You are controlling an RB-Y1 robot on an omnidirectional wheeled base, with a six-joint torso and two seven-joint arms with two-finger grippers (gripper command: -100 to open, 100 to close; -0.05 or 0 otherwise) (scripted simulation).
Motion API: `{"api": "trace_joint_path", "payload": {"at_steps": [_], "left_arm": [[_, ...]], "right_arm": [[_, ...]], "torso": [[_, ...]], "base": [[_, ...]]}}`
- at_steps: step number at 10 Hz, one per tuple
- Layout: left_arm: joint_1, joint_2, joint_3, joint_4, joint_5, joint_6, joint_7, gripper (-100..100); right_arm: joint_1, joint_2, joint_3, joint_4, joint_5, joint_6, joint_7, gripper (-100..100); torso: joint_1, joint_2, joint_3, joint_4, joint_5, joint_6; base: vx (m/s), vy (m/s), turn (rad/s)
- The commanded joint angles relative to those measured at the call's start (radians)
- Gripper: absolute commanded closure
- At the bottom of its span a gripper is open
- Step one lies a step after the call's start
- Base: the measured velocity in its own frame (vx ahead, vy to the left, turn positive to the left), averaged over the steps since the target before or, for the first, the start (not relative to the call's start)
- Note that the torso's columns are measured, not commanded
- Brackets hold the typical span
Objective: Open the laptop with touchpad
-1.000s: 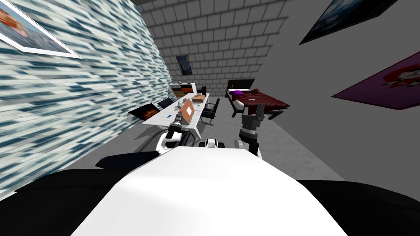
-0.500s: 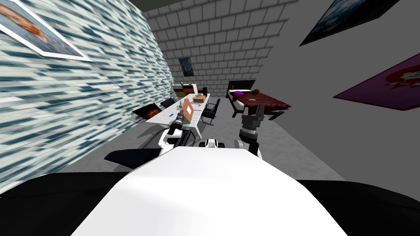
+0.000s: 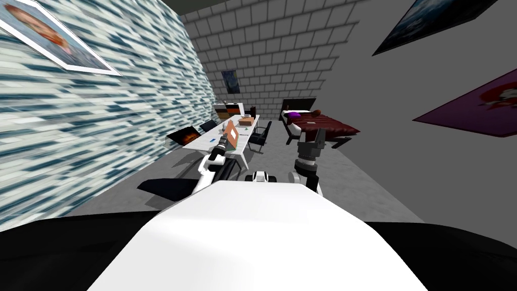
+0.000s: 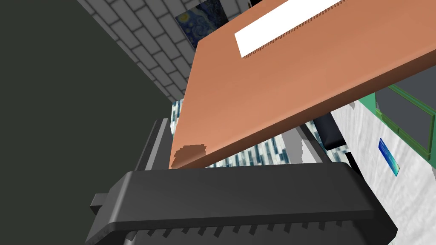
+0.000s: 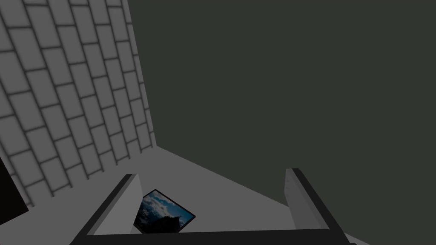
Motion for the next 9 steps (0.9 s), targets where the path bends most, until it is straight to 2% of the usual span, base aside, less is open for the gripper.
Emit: {"api": "trace_joint_path", "payload": {"at_steps": [1,2,3,4,6,8,9], "left_arm": [[-0.044,0.021,-0.02,0.075,0.037,0.005,0.029,100],[-0.044,0.021,-0.02,0.109,0.037,0.005,0.029,100],[-0.107,0.072,-0.031,0.139,0.082,-0.003,0.06,100],[-0.137,0.072,-0.031,0.172,0.082,-0.003,0.06,100],[-0.138,0.072,-0.031,0.222,0.082,-0.003,0.06,100],[-0.138,0.072,-0.031,0.222,0.082,-0.003,0.06,100],[-0.204,0.123,-0.043,0.263,0.125,-0.01,0.091,100]], "right_arm": [[0.0,0.0,0.0,0.0,0.0,0.0,0.0,0],[0.0,0.0,0.0,0.0,0.0,0.0,0.0,0],[0.0,0.0,0.0,0.0,0.0,0.0,0.0,0],[0.0,0.0,0.0,0.0,0.0,0.0,0.0,0],[0.0,0.0,0.0,0.0,0.0,0.0,0.0,0],[0.0,0.0,0.0,0.0,0.0,0.0,0.0,0],[0.0,0.0,0.0,0.0,0.0,0.0,0.0,0]], "torso": [[-0.002,0.003,0.002,0.002,-0.001,0.0],[-0.002,0.0,0.001,0.0,-0.001,0.0],[0.001,-0.002,0.0,-0.004,0.001,-0.002],[0.001,0.0,0.0,-0.001,0.0,-0.001],[-0.001,0.003,0.003,0.0,-0.001,0.001],[0.001,0.0,0.0,-0.004,0.001,-0.002],[0.002,-0.002,0.0,-0.005,0.002,-0.001]], "base": [[-0.034,-0.014,0.017],[0.007,-0.005,-0.029],[-0.066,-0.037,0.075],[-0.092,-0.034,0.059],[-0.016,-0.002,-0.022],[0.009,0.0,0.008],[-0.069,-0.03,0.072]]}}
